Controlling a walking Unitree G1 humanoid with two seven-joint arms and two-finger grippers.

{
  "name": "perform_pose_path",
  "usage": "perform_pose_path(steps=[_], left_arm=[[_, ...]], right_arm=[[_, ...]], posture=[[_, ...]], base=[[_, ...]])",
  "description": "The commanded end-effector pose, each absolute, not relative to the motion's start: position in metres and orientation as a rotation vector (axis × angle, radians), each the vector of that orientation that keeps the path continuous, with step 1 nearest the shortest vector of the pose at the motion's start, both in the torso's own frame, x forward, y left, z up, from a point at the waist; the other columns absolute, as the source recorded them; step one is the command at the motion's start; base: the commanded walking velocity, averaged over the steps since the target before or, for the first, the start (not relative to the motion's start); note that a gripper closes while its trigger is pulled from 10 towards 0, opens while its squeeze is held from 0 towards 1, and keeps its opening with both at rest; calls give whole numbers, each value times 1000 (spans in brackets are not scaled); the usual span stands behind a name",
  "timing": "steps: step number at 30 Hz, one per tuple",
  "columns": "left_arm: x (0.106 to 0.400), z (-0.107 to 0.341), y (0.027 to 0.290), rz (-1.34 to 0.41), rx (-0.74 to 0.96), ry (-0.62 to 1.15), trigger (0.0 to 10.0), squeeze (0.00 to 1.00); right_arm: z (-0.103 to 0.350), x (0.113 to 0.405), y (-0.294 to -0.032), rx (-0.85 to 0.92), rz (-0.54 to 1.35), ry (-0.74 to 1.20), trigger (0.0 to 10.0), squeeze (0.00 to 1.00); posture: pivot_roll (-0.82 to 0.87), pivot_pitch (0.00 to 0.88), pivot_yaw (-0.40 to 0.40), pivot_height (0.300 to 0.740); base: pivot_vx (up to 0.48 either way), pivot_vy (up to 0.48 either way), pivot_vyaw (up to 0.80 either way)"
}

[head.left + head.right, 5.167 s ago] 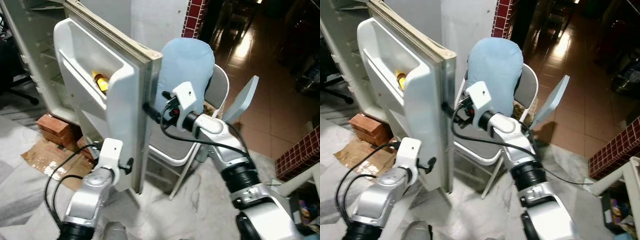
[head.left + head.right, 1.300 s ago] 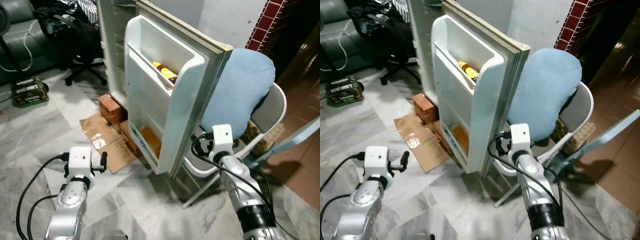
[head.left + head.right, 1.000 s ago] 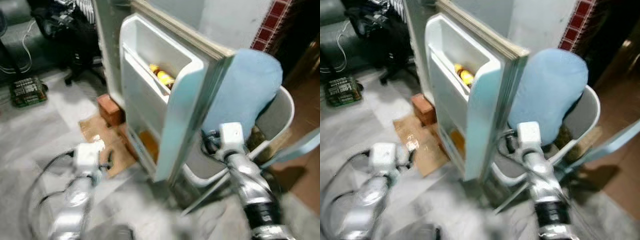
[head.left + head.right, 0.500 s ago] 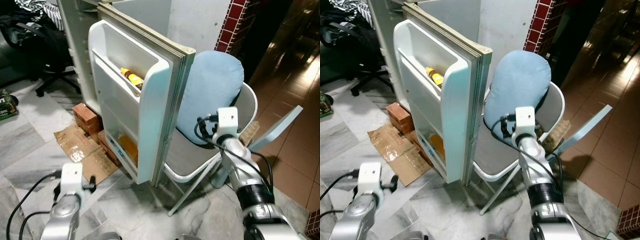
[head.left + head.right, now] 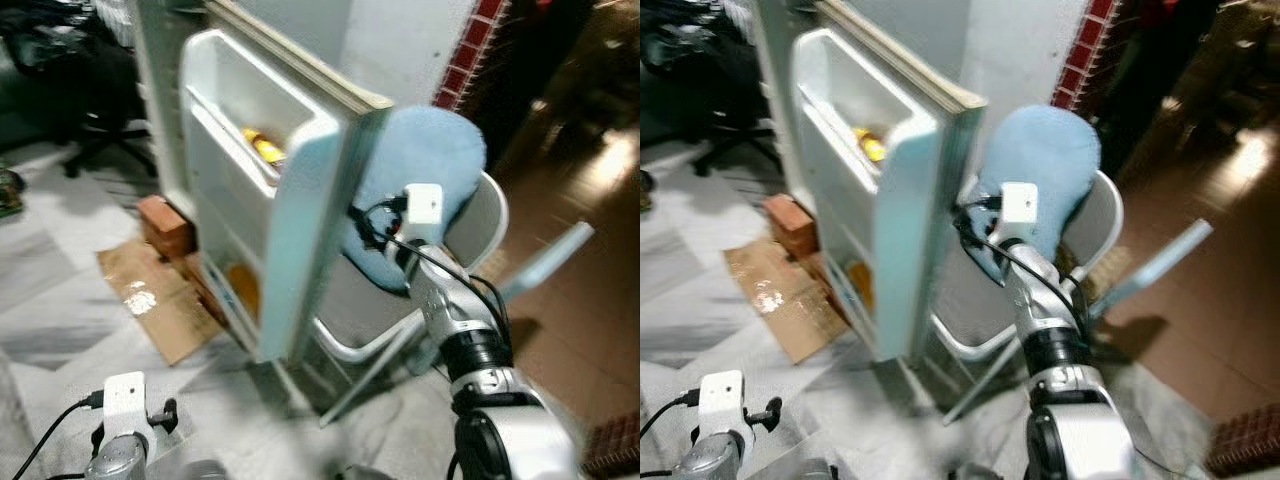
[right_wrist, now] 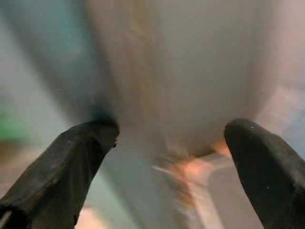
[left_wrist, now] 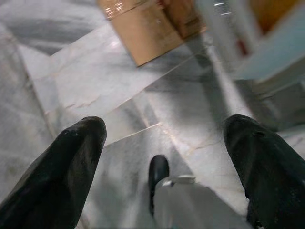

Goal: Restocking fridge

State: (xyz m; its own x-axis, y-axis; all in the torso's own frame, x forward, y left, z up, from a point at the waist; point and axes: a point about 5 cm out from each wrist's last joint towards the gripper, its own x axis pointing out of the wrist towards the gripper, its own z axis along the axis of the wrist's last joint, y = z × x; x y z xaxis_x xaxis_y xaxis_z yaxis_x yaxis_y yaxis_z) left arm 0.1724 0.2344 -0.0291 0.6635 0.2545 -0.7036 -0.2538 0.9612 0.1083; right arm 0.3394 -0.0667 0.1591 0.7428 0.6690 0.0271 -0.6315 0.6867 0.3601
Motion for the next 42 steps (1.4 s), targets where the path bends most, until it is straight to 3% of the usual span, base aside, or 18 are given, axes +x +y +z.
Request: perform_pose_path(steps=[1,5,11,17,21,25,28,30,37,42], left_arm=[[171,-31,231,277,-9,798,10000,0],[171,-32,230,275,-20,797,10000,0],[173,-33,229,272,-34,794,10000,0],[174,-33,230,273,-29,792,10000,0],[174,-31,231,276,-8,787,10000,0],[188,-9,235,274,109,602,10000,0],[192,-5,233,265,97,571,10000,0],[208,16,224,195,156,424,10000,0],[236,61,207,108,228,163,10000,0],[243,70,201,77,202,122,10000,0]], right_arm=[[199,321,-49,386,1000,-9,10000,0],[198,287,-67,399,1309,36,10000,0],[103,315,-110,-88,949,338,10000,0],[76,312,-132,-244,767,457,10000,0],[69,312,-143,-240,655,474,10000,0],[68,312,-159,-143,389,363,10000,0],[66,309,-164,-112,330,367,10000,0],[70,304,-173,-55,205,291,10000,0],[90,294,-173,-10,137,123,10000,0],[88,285,-172,15,104,128,10000,0]], posture=[[112,0,-147,716],[104,0,-149,716],[98,0,-144,716],[104,0,-139,716],[104,0,-138,716],[90,0,-128,716],[87,0,-125,716],[79,0,-117,716],[51,0,-91,716],[39,0,-76,716]], base=[[0,0,0],[0,0,0],[0,0,0],[0,0,0],[0,0,0],[0,0,0],[0,0,0],[0,0,0],[0,0,0],[0,80,0]])
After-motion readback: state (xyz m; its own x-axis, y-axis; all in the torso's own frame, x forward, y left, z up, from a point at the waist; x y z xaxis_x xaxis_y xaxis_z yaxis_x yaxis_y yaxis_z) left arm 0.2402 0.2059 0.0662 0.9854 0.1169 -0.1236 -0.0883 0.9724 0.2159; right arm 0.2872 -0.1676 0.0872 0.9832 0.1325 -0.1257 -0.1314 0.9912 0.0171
